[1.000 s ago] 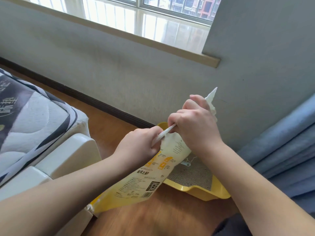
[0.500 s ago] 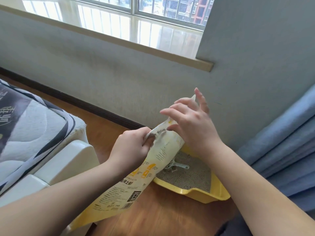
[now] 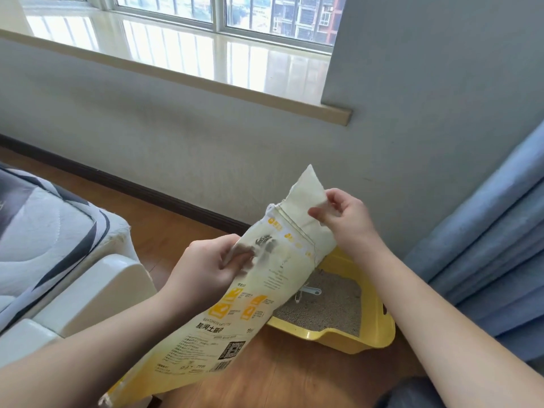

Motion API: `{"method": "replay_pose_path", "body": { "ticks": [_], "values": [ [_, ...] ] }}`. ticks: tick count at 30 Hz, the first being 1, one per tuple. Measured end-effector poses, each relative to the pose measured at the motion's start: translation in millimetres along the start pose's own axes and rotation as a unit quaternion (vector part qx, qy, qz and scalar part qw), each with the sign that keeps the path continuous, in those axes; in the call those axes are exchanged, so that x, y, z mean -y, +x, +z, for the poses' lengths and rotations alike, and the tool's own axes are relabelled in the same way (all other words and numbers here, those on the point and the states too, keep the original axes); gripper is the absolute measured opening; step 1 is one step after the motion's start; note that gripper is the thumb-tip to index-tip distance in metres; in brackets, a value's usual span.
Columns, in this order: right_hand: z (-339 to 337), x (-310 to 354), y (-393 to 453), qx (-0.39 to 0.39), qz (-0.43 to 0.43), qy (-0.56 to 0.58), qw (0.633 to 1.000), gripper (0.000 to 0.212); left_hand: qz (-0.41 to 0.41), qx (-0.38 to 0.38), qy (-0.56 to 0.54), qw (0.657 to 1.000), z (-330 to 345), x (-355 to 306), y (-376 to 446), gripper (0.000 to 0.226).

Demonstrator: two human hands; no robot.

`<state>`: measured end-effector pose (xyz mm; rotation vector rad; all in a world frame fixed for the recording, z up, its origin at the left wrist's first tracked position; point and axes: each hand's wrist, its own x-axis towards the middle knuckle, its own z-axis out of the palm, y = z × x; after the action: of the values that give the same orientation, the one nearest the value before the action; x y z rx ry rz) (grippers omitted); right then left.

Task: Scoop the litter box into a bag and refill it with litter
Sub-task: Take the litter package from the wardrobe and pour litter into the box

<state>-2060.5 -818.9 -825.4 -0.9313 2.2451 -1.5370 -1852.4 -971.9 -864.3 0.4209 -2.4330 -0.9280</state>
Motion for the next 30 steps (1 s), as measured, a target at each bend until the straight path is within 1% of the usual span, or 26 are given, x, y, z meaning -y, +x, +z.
{"method": "replay_pose_path", "body": {
  "ticks": [2, 5, 10, 14, 20, 22, 24, 26, 27, 28, 29, 30],
  "values": [
    [-4, -2, 1, -0.017, 0.006, 0.006, 1.0, 0.011, 0.001, 0.003, 0.01, 1.0, 3, 0, -3, 0.027],
    [-5, -1, -2, -0.02, -0.004, 0.003, 1.0, 0.015, -0.004, 0.02, 0.017, 1.0, 8, 2, -9, 0.037],
    [-3, 12, -11, -0.006, -0.058, 0.015, 0.998, 0.014, -0.01, 0.037, 0.032, 0.999, 15, 11, -15, 0.042],
    [-9, 8, -13, -0.011, -0.09, -0.009, 0.996, 0.016, 0.004, 0.068, 0.045, 0.997, 23, 9, -13, 0.024],
    [-12, -7, -13, 0.002, -0.113, -0.053, 0.992, 0.016, -0.037, 0.106, 0.058, 0.992, 20, 1, -1, 0.01],
    [-8, -10, -19, 0.031, -0.115, -0.071, 0.99, 0.013, -0.075, 0.108, 0.027, 0.991, 14, -15, 6, 0.022],
    [-3, -14, -30, 0.058, -0.108, -0.082, 0.989, 0.011, -0.086, 0.096, -0.006, 0.992, 6, -36, 14, 0.042],
    [1, -14, -43, 0.069, -0.088, -0.101, 0.989, 0.009, -0.032, 0.1, 0.032, 0.994, 0, -60, 21, 0.055],
    [2, -12, -50, 0.072, -0.074, -0.111, 0.988, 0.008, 0.002, 0.123, 0.074, 0.99, -2, -74, 25, 0.057],
    [2, -7, -58, 0.078, -0.065, -0.122, 0.987, 0.007, 0.017, 0.161, 0.13, 0.978, -2, -83, 26, 0.056],
    [4, -1, -63, 0.085, -0.062, -0.135, 0.985, 0.007, 0.014, 0.211, 0.192, 0.958, -3, -94, 28, 0.054],
    [6, 7, -68, 0.096, -0.056, -0.148, 0.983, 0.006, -0.007, 0.257, 0.25, 0.934, -5, -104, 28, 0.048]
  ]
}}
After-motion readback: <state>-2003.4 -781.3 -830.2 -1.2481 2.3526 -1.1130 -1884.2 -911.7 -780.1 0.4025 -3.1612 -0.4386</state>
